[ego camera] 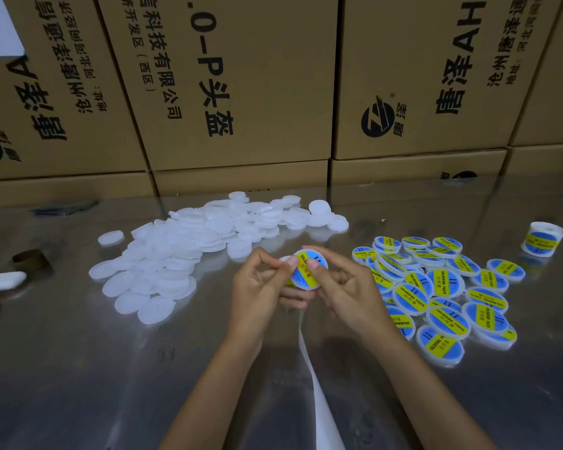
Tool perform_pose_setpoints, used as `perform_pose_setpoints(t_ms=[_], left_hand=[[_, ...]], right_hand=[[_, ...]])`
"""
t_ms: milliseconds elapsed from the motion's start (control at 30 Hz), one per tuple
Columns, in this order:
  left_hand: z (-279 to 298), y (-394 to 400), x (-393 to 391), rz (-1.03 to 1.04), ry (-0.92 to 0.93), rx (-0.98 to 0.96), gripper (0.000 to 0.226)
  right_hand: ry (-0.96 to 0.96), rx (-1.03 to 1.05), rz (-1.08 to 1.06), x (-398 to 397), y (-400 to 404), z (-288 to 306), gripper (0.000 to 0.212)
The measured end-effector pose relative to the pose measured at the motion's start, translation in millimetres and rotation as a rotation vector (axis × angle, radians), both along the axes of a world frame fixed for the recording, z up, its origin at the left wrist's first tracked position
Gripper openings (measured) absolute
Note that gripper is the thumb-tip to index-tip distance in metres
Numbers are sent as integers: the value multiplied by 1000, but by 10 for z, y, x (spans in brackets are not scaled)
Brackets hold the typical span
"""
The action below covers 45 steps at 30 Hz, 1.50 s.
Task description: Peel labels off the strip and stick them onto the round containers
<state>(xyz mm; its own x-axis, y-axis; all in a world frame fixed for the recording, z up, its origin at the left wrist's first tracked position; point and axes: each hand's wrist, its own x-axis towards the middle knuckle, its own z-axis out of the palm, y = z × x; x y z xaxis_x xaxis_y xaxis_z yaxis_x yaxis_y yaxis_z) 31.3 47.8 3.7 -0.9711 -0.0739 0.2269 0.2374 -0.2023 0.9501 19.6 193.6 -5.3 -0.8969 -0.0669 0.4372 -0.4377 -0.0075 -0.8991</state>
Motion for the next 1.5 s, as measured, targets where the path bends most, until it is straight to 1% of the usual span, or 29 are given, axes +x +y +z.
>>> perform_pose_setpoints(t_ms=[67, 100, 167, 233, 333, 400, 533, 567, 667, 767, 867, 933, 1033, 1133, 1267, 1367, 1467, 1500], left_hand=[[7, 4, -5, -40, 5, -20, 18], [10, 7, -7, -71, 6, -42, 20], [3, 11, -20, -139, 10, -101, 37], [-2, 6, -30, -178, 18, -148, 44], [-5, -11, -26, -129, 13, -140, 39], [-7, -4, -17, -93, 3, -122, 34], [2, -30, -35, -23, -24, -53, 27], [0, -44, -41, -9, -28, -42, 26], [-14, -48, -39, 26, -27, -20, 20], [-18, -17, -28, 32, -25, 1, 16], [-15, 13, -14, -11, -31, -8, 17], [-22, 48, -5, -58, -20, -13, 17], [-30, 66, -12, -121, -3, -41, 16], [-24, 10, -31, -174, -9, -66, 27], [-21, -29, -52, -219, -37, -84, 34], [-19, -34, -46, -190, -40, -81, 28], [-23, -47, -41, -114, -40, -55, 18], [-26, -52, -43, -86, -43, -51, 14]], right_hand=[[0, -10, -5, -3, -2, -8, 21], [-10, -27, -5, -4, -5, -6, 21], [-39, -31, -25, -13, -1, -1, 20], [-55, 10, -44, -11, 10, 6, 21], [-63, 50, 7, 9, 10, 13, 27], [-101, 60, 12, 9, 4, 20, 30], [-220, 14, 87, 1, 22, 33, 23], [-222, 30, 107, 5, 14, 30, 22], [-168, 51, 130, 24, -53, -8, 32], [-106, 58, 48, 14, -78, -44, 28], [-46, 7, -33, 4, -56, -39, 12], [-14, -34, -127, -10, -34, -33, 17], [-4, 4, -217, -26, -23, -30, 23], [16, 25, -190, -23, -22, -38, 28], [15, 40, -135, -8, -21, -16, 29], [-34, 79, -62, 1, -16, -6, 32], [-105, 64, 51, 16, -55, -11, 22], [-128, 54, 96, 20, -69, -22, 26]])
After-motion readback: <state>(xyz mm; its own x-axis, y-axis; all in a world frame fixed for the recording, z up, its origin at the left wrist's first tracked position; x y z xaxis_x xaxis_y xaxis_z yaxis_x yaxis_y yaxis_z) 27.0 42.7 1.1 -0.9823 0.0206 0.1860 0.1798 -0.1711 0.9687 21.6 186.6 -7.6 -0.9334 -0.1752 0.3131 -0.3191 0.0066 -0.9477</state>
